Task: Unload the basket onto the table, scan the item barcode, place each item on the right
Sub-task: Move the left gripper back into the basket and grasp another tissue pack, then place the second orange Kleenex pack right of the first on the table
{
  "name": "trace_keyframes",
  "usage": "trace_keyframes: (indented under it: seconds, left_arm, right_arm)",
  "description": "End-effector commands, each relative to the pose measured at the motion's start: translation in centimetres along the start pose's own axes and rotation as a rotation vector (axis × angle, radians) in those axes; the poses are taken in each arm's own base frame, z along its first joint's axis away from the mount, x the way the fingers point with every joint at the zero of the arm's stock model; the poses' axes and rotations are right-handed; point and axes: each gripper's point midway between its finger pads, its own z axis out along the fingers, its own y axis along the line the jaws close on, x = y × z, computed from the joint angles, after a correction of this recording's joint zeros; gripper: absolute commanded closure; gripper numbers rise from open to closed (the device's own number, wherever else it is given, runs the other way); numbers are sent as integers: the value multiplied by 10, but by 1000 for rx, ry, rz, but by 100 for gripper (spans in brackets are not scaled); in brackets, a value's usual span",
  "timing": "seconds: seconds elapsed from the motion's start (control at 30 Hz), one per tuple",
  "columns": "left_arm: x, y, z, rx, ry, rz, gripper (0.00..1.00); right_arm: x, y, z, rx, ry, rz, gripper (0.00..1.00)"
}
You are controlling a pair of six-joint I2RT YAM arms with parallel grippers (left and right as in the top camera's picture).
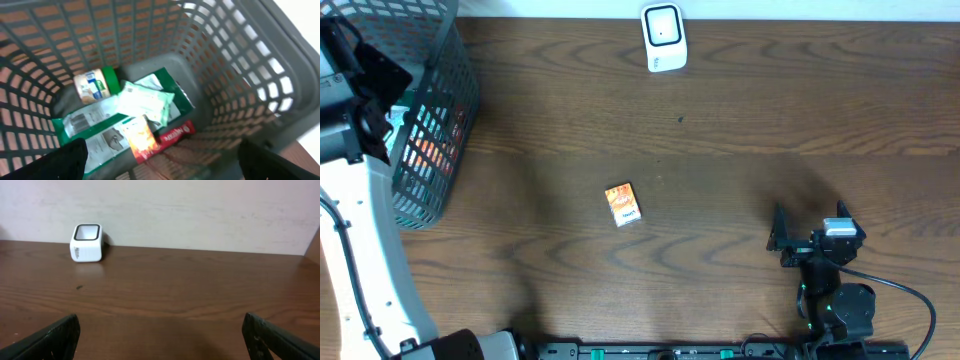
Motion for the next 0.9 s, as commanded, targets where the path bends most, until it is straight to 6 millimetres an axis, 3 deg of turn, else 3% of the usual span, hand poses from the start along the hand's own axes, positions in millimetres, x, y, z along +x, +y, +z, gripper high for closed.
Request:
trace_keyframes:
  seconds: [0.0,0.2,0.37,0.57,0.87]
  left_arm:
    - [-10,21,15,-78,-12,-12,4]
    - [2,46,57,-156,78,-9,4]
    - [34,48,111,-116,239,13,4]
    - [79,48,160,-44,431,-32,4]
    - [121,52,196,-59,560,-65,4]
  right_arm:
    - [0,-1,0,5,-2,-4,1]
    - [0,-1,0,4,-2,-4,1]
    - [0,-1,0,5,-2,-4,1]
    - [0,-1,0,5,-2,-4,1]
    - [0,-1,0,5,-2,-4,1]
